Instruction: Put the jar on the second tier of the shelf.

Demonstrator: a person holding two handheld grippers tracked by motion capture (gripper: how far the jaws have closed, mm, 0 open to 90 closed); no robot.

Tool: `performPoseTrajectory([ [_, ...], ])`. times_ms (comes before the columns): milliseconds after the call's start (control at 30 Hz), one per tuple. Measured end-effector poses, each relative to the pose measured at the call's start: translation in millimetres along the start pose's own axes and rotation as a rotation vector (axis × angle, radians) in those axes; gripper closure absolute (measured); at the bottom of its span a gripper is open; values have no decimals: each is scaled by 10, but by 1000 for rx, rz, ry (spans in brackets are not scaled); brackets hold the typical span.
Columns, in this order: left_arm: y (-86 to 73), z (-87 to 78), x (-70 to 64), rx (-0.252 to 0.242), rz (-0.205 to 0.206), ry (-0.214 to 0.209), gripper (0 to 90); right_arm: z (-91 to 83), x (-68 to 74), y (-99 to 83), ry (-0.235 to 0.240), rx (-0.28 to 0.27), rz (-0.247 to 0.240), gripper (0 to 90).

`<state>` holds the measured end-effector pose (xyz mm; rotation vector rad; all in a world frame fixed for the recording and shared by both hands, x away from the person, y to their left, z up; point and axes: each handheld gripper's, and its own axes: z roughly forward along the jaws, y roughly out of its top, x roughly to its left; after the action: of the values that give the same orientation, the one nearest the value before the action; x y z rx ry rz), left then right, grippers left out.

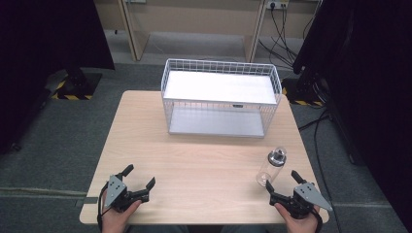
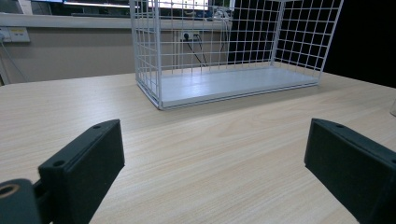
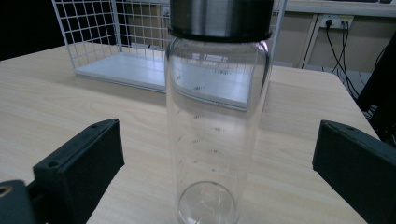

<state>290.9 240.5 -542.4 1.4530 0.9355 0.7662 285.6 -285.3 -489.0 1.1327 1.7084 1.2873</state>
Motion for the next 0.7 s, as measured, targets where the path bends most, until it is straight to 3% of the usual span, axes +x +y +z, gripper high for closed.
performPoseTrajectory([
  [700, 1, 2, -7, 2, 7, -1, 44, 348, -6, 124, -12, -7, -22, 187],
])
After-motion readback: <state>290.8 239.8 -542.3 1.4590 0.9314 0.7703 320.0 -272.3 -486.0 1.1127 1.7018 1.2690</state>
